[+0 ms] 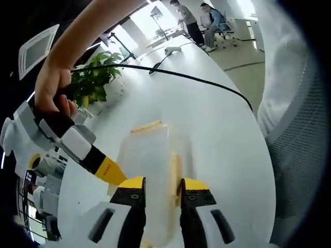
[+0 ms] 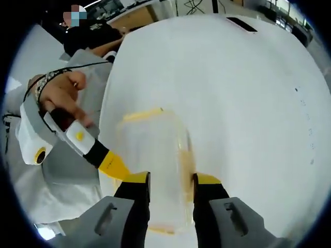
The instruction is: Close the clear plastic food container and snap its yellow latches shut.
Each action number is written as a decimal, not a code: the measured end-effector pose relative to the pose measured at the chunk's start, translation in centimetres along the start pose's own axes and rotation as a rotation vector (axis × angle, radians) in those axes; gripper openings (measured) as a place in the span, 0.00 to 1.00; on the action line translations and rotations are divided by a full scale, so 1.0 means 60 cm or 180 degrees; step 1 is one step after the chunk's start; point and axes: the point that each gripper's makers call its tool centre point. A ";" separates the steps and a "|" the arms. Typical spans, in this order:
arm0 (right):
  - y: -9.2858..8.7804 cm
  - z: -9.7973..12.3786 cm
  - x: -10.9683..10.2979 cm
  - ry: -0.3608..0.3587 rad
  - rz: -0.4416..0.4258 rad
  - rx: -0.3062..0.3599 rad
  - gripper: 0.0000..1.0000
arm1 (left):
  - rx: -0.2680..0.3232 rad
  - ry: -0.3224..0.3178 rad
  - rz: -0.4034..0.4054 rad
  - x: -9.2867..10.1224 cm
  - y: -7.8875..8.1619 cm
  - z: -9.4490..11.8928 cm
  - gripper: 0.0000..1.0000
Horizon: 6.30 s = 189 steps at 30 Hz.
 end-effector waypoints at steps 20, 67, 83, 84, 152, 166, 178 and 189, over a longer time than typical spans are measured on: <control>0.007 0.002 0.011 0.0193 0.0015 -0.0234 0.24 | 0.0036 0.0009 -0.0126 0.002 0.003 -0.007 0.18; -0.081 0.041 -0.049 -0.0431 0.0783 0.0459 0.90 | -0.0593 -0.0510 0.1090 -0.080 -0.065 0.037 0.89; -0.116 -0.012 -0.039 -0.0436 0.0706 0.0450 0.89 | -0.0808 -0.1012 0.0728 -0.056 -0.069 -0.024 0.83; -0.116 -0.013 -0.037 -0.0439 0.0714 0.0434 0.88 | -0.0808 -0.1020 0.0727 -0.055 -0.068 -0.026 0.83; 0.147 -0.141 -0.080 -0.0457 0.0736 0.0280 0.75 | -0.0660 -0.1189 0.0637 -0.073 -0.295 0.162 0.74; 0.148 -0.135 -0.068 -0.0479 0.0654 0.0258 0.75 | -0.0612 -0.1233 0.0573 -0.085 -0.299 0.148 0.74; 0.150 -0.095 -0.004 -0.0516 0.0574 0.0244 0.75 | -0.0531 -0.1221 0.0554 -0.141 -0.309 0.089 0.74; 0.153 -0.055 0.061 -0.0527 0.0527 0.0315 0.75 | -0.0564 -0.1284 0.0466 -0.192 -0.322 0.033 0.74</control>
Point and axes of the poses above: the point that each gripper's makers call its tool centre point, and the gripper's own axes: z roughly backward along the fingers, x roughly to its right, y roughly out of its top, and after that the axes turned 15 degrees about y, right-handed
